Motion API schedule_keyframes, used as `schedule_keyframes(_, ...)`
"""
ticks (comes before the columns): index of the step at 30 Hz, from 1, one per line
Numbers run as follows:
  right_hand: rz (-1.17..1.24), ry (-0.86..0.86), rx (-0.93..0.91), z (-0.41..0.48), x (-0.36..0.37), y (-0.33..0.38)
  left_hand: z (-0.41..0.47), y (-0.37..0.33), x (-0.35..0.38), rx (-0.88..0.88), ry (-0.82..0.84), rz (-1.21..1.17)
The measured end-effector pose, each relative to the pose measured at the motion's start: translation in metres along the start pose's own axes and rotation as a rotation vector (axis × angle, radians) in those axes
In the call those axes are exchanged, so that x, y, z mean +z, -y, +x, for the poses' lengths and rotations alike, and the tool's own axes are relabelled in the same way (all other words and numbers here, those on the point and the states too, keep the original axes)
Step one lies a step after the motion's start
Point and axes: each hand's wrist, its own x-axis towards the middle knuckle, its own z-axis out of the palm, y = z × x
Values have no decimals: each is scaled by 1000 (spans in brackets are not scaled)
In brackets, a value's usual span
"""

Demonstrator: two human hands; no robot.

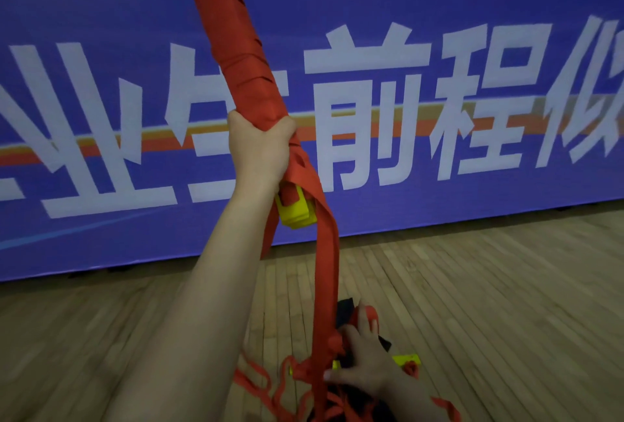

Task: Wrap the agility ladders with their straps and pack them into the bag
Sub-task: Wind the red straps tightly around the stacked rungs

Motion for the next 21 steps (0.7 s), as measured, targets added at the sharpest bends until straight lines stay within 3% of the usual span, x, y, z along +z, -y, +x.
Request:
schedule_keyframes(7, -69, -144, 93, 7, 2, 6, -3, -1, -1, -8, 6, -42)
schedule_keyframes(11, -10, -315, 146, 10, -9, 15, -2, -1, -8, -18, 18, -58)
schedule_keyframes(17, 382, -564, 178, 34, -46, 50, -18, 0, -23, -62, 110, -145)
schedule_keyframes(21, 683, -585, 88, 49, -86, 81, -33, 18, -38, -94, 213, -126)
